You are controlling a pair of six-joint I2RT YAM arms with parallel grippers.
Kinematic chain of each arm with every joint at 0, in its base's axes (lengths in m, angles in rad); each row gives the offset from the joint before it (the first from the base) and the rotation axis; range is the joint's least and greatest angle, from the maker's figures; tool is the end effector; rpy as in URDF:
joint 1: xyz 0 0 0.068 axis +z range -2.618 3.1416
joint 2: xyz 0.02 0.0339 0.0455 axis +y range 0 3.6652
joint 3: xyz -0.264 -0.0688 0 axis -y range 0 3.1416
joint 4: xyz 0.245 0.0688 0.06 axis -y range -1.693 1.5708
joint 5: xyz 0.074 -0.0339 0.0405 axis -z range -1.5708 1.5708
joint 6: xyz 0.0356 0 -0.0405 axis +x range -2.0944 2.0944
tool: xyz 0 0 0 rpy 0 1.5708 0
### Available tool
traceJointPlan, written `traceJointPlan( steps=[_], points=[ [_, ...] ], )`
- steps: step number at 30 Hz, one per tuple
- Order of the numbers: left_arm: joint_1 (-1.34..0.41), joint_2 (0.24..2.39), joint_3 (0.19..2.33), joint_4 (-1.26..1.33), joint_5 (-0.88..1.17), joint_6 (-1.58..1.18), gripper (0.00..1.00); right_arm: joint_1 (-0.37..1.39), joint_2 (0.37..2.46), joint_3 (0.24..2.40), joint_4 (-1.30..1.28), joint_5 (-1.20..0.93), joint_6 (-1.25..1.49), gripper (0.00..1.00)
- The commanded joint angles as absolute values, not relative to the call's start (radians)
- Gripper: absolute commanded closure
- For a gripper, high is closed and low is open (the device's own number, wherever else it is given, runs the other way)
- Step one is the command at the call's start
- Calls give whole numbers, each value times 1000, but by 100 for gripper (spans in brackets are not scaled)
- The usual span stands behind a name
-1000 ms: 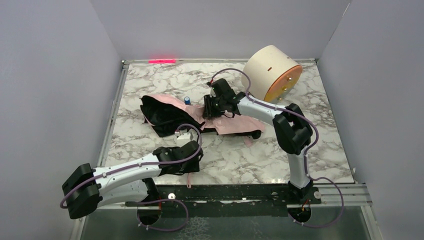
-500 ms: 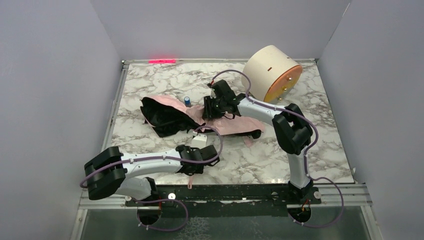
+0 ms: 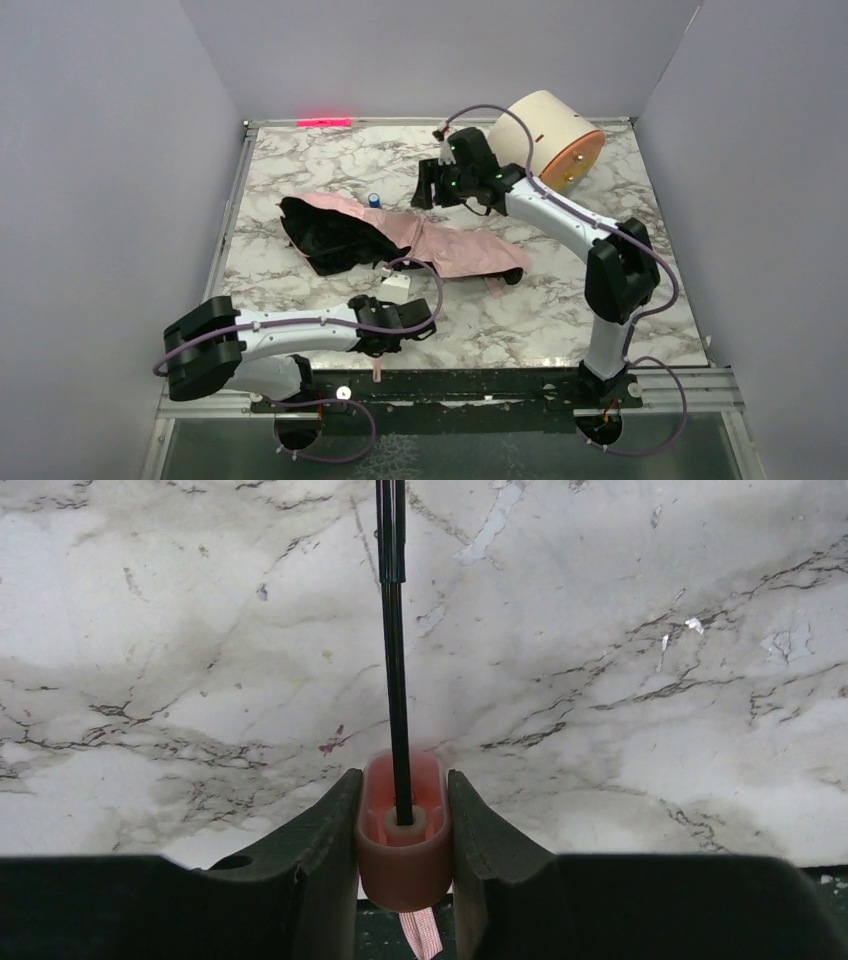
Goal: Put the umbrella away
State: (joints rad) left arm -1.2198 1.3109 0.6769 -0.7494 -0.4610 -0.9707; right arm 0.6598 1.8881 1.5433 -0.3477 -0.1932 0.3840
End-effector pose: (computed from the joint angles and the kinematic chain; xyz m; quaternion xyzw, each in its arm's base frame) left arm 0.0853 -0.1869 0.1678 0.0992 0.9644 0.0232 0.2439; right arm 0.3411 0.2733 0.2684 -0.1645 0.8867 0.2866 0.3233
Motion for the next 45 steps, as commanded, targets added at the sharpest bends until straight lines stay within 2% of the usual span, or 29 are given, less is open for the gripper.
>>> traceJointPlan(
  steps=[1,6,11,18,26,32,38,45],
  points=[
    [-1229,1149,604,-732,-480,-969,100,585,1790,1604,-386,-255,340,36],
    [-1228,968,538,-588,-438,-840,100,514,1805,1629,-368,-236,318,39],
    [-1227,903,511,-512,-391,-767,100,481,1956,1713,-390,-249,280,63],
    [-1228,942,513,-510,-390,-788,100,481,2163,1880,-467,-328,239,79],
    [-1229,1026,536,-510,-396,-816,100,480,2171,1755,-499,-138,197,81],
    [-1229,1003,526,-507,-407,-808,100,480,2204,1737,-563,-339,122,84],
    [-1222,1024,540,-496,-416,-806,100,491,2206,1687,-563,-638,19,85],
    [-1133,1104,589,-440,-406,-693,100,560,2151,1580,-583,-681,-78,84]
  ],
)
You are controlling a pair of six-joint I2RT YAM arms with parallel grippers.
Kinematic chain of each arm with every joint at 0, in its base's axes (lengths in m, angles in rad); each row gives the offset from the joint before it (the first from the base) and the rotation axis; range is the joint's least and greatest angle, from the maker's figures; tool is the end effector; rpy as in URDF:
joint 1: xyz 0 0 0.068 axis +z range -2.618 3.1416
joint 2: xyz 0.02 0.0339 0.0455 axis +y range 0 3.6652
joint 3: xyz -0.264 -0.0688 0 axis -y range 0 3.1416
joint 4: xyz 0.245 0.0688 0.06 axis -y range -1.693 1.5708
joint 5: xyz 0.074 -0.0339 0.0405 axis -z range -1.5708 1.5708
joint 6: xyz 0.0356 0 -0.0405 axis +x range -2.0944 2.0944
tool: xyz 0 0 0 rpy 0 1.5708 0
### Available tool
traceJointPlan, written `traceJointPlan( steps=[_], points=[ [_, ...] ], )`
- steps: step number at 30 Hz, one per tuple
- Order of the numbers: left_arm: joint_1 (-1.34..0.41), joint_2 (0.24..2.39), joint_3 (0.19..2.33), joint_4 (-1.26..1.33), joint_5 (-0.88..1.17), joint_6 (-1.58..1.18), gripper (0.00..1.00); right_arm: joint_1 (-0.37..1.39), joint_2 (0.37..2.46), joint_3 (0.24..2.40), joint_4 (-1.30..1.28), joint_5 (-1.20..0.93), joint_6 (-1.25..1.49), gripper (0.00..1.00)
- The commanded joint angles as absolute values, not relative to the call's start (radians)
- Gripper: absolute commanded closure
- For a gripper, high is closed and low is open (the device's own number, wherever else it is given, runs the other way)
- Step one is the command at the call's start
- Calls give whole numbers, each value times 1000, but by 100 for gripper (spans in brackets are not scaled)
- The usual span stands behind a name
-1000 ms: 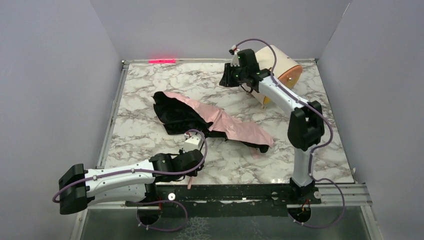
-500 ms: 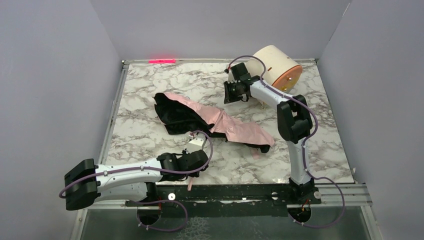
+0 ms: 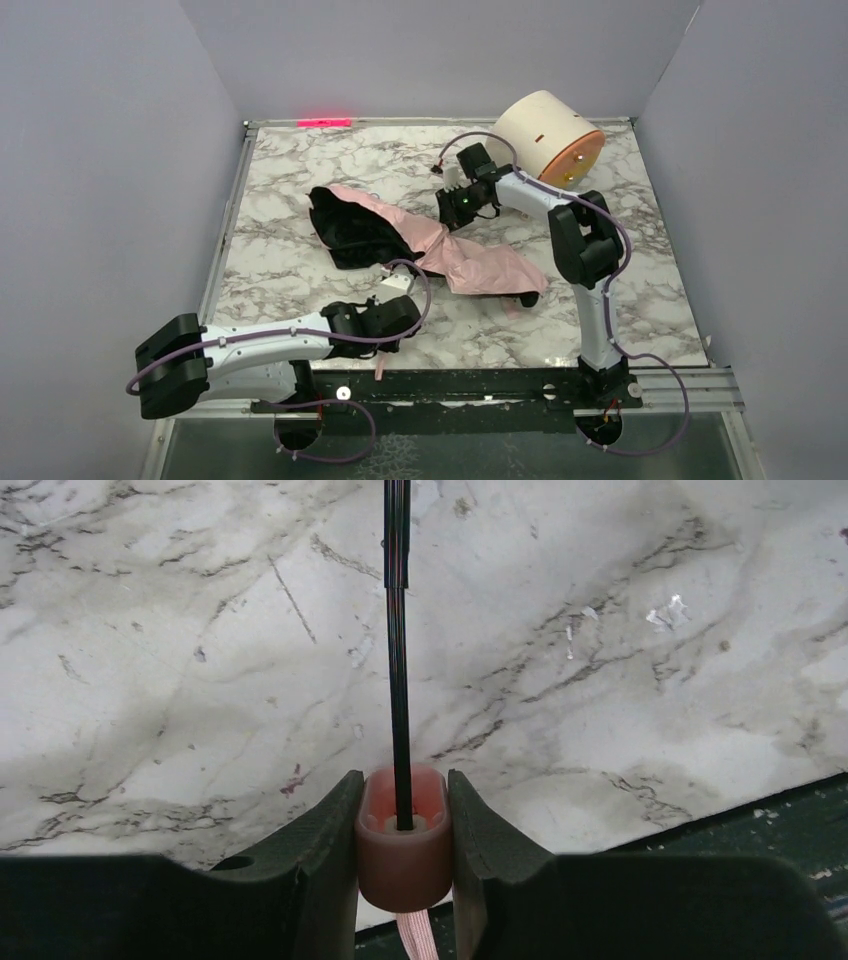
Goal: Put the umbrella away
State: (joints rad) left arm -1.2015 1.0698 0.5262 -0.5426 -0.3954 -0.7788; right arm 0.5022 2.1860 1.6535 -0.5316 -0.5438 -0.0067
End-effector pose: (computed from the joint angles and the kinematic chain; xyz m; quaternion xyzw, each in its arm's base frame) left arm 0.0791 -0.1664 0.1751 0.1536 0.9406 -0.0921 0.2885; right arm 0.3984 0.2398 0.1651 -0.2999 0.8855 0.3113 0.1703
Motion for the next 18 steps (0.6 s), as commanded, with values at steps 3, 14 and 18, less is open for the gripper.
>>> traceJointPlan(
  steps=[3,14,18],
  points=[
    [-1052,1133,609,-394,-372,-617,100,593,2115,1522,-574,-686,-87,84],
    [-902,1337,725,-228,-293,-347,100,698,2055,1419,-568,-767,-133,84],
    [-895,1360,734,-213,-288,-318,100,702,2026,1387,-551,-764,-120,84]
  ],
)
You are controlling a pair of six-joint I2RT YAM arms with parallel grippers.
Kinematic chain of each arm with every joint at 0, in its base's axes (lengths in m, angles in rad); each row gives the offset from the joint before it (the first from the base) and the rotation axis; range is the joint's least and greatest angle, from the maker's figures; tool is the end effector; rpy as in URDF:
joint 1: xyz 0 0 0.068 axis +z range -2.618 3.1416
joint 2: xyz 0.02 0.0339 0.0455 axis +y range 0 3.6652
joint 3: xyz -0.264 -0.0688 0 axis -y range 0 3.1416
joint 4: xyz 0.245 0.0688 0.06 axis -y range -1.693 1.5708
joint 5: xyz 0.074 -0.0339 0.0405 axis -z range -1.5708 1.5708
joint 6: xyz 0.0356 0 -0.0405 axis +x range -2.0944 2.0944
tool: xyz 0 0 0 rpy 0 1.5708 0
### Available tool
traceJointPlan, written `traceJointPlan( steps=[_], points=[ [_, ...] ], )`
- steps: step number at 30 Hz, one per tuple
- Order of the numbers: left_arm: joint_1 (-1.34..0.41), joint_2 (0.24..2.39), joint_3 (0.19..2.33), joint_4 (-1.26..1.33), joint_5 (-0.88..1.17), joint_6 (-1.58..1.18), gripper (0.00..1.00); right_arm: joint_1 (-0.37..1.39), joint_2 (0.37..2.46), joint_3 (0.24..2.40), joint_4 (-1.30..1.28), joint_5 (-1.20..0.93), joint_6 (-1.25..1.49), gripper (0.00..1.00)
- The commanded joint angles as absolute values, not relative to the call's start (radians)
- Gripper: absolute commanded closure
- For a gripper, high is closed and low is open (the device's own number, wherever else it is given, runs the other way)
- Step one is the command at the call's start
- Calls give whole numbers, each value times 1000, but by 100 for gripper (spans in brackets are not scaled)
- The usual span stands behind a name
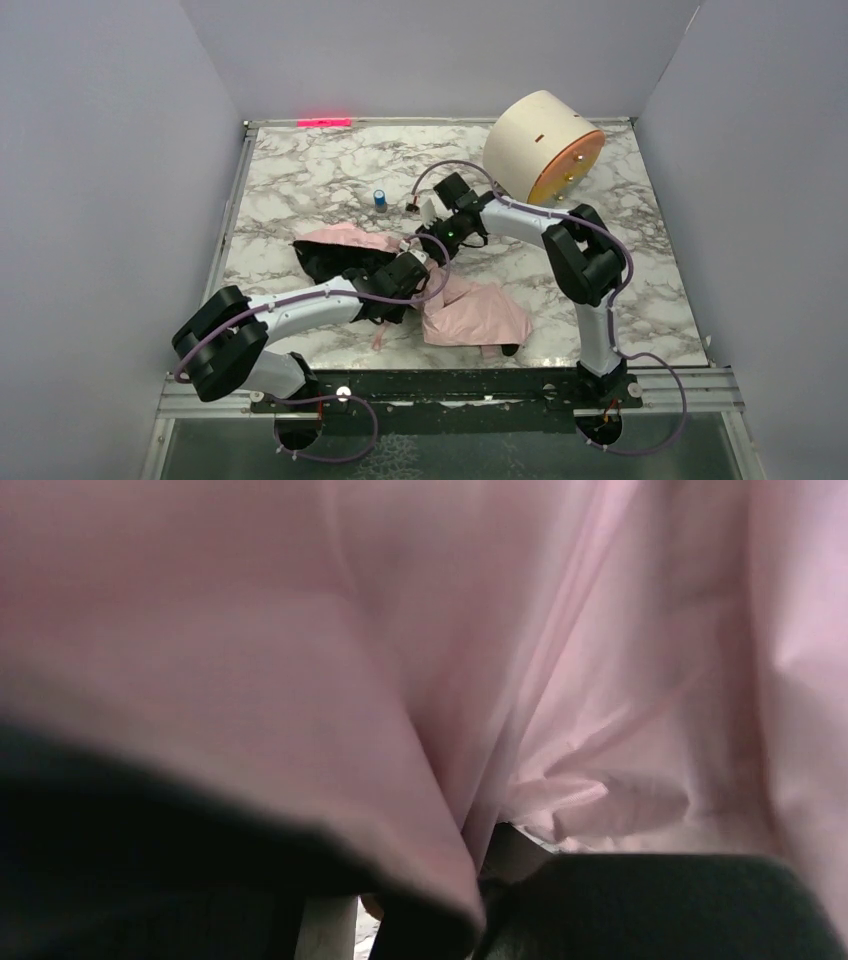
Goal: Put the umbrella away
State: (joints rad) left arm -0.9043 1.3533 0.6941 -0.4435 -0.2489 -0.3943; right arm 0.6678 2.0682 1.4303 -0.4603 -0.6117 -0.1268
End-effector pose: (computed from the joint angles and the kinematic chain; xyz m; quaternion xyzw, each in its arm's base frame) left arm 0.1568 -0.1851 0.1718 0.2156 0.9413 -0.0430 0.2563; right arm 0.3214 0.2795 0.1560 -0.4237 0.8276 0.3417 0.1369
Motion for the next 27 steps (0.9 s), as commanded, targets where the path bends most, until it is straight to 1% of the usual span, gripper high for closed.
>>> traceJointPlan(
  steps=[1,4,8,11,14,17,20,27],
  points=[
    [-892,1359,731,-209,-283,-313,100,701,2018,1379,-548,-759,-117,83],
    [-887,1357,726,-207,-271,-302,100,701,2009,1375,-545,-686,-81,82],
    [-887,1328,718,-214,-245,-265,100,701,1977,1384,-533,-471,23,78],
    [-887,1307,744,-246,-205,-179,100,696,1910,1367,-515,-253,121,73],
    [-886,1298,795,-304,-233,-130,100,683,1791,1304,-466,-106,200,64],
    [-865,1285,816,-327,-263,-126,100,674,1663,1233,-420,-16,252,53],
    [-816,1282,810,-327,-243,-141,100,671,1555,1171,-405,62,287,49],
    [-735,1275,781,-274,-113,-164,100,669,1357,1025,-403,133,358,37]
  ],
)
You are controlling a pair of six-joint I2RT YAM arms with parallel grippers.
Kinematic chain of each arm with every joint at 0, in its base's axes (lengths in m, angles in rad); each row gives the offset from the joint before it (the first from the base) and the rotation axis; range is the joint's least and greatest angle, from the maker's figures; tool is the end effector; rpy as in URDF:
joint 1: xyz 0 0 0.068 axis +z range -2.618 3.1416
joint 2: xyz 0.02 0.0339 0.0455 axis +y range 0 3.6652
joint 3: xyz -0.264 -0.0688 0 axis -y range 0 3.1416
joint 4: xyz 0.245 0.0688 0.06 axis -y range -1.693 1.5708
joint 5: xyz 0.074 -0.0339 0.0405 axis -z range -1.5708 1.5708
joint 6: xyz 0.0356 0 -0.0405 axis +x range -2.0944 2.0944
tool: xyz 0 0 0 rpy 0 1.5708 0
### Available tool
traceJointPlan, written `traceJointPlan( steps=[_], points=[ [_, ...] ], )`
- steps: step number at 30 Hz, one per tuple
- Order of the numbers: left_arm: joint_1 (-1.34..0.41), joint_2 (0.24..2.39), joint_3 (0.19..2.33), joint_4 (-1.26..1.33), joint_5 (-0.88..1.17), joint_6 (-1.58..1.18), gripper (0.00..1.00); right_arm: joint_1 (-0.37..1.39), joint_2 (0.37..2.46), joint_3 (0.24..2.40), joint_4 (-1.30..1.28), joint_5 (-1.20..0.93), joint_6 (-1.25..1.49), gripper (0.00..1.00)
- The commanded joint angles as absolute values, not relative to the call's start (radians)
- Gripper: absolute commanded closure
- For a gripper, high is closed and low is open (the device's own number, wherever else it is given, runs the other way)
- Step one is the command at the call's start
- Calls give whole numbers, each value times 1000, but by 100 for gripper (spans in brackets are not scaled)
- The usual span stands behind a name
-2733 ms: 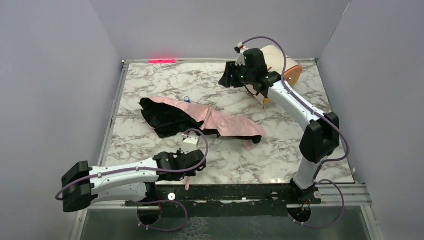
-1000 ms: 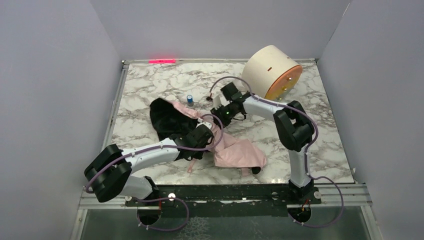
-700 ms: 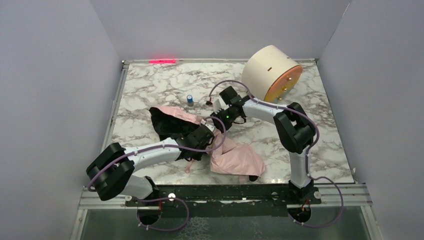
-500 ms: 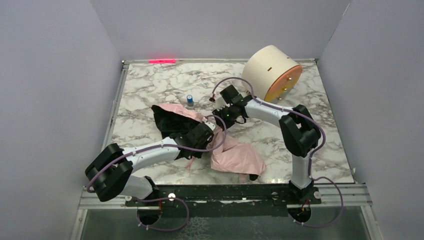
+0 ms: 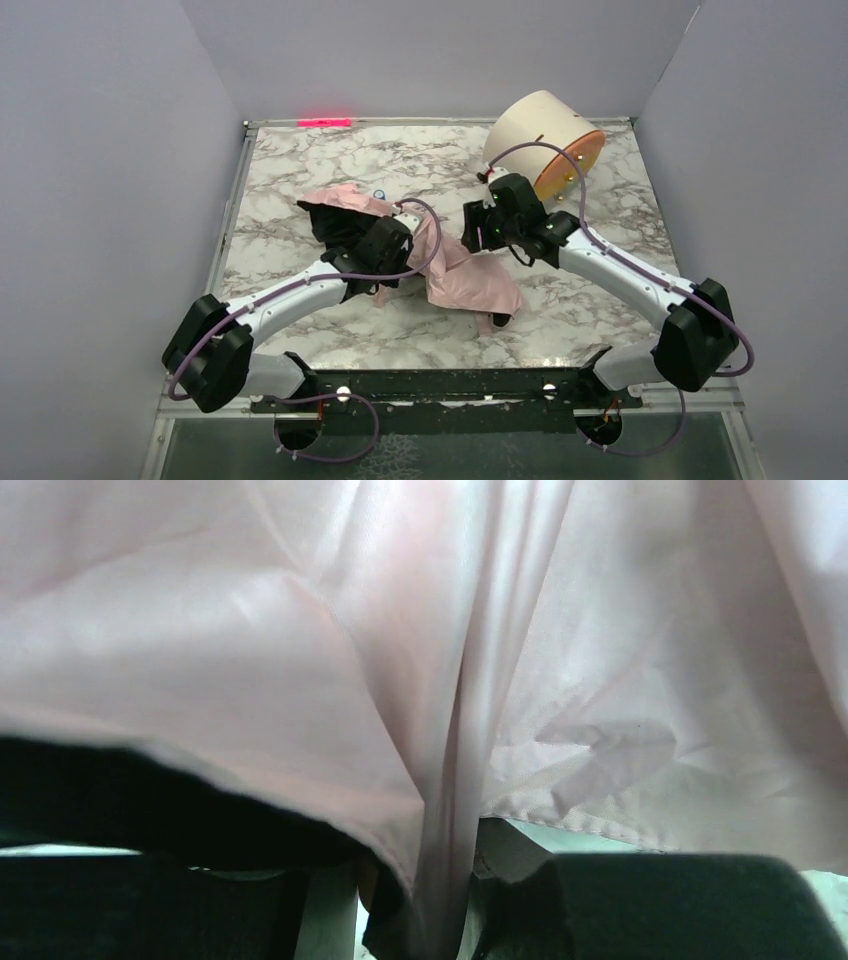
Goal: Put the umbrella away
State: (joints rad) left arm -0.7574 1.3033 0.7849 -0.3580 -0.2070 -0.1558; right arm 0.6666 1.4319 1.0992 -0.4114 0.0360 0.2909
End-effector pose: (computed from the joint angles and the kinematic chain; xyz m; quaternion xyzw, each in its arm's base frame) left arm 0.1957 -0.1750 0.2152 0.2435 0.9037 -0.0620 0.3466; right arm 0.2485 0.1939 0.2774 -0.1639 0.9009 0.1704 0.3641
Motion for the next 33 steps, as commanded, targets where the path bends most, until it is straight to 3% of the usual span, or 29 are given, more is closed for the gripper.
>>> traceJointPlan(
  steps=[1,7,15,16,17,25,29,33],
  points=[
    [-731,1274,780,-269,-96,-162,100,668,1341,1012,-411,145,366,35],
    [-703,1282,799,-298,-20,-132,100,666,1317,986,-510,175,384,34],
    [-652,1283,858,-395,-16,-182,100,665,1293,997,-712,400,538,33],
    [-652,1287,862,-402,-11,-197,84,666,1286,994,-729,414,563,33],
    [-652,1294,864,-408,-2,-205,75,665,1279,984,-737,420,591,33],
    [-652,1172,907,-513,144,-188,19,660,1254,899,-757,461,731,33],
    [-650,1066,1006,-618,220,-151,16,619,1267,899,-774,486,720,33],
    [-641,1041,1161,-672,116,-138,26,584,1270,895,-773,442,680,37]
  ],
)
